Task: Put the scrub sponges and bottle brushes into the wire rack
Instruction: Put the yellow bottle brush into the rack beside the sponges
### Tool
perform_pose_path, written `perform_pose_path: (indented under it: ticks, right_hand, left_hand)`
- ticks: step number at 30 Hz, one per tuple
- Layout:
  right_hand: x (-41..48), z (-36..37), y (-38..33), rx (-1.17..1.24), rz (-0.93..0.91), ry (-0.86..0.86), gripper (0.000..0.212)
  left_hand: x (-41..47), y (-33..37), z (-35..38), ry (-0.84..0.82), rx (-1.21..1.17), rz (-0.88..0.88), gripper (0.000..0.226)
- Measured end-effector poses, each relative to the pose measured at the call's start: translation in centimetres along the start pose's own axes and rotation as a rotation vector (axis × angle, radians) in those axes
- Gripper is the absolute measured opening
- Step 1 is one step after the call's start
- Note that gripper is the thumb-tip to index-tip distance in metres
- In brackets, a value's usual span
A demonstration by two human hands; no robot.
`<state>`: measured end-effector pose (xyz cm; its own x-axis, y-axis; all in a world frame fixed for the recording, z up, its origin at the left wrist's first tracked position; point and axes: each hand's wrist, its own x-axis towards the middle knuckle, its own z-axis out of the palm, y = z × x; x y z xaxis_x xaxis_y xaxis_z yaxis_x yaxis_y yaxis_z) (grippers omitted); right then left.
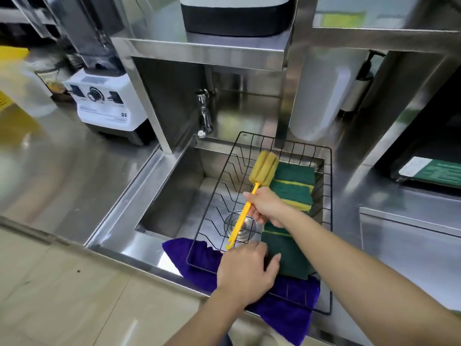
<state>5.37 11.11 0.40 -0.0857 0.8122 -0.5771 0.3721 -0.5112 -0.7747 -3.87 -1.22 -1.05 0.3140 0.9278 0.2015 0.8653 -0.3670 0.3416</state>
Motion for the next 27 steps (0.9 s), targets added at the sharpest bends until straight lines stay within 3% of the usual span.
perform_pose_path:
  ticks: [9,15,19,25,27]
  right_hand:
    - [1.6,3.3,0.0,-0.108,0.127,-0.171,0.023]
    - [2.8,4.0,0.2,-0.181,0.060,-0.036,0.018]
    - [3.1,4.2,0.5,-0.086,0.079,0.017,0.032]
    - [2.2,3.5,0.0,-0.519,-0.024,0.091,0.037]
    - [1.9,3.2,-0.2,-0.531,-0.070,0.111,0.035]
  left_hand:
    - [0.0,-0.3,0.4,-0.020,0.019,0.024,0.038]
    - [0.1,-0.4,0.4,-0.034,0.035,0.024,0.035]
    - [0.1,-0.4,0.5,-0.055,0.044,0.007,0.034]
    - [0.2,-0.4,0.2,-0.054,0.029,0.005,0.034]
    - [0.2,-0.5,0.3,-0.056,0.028,0.009,0.034]
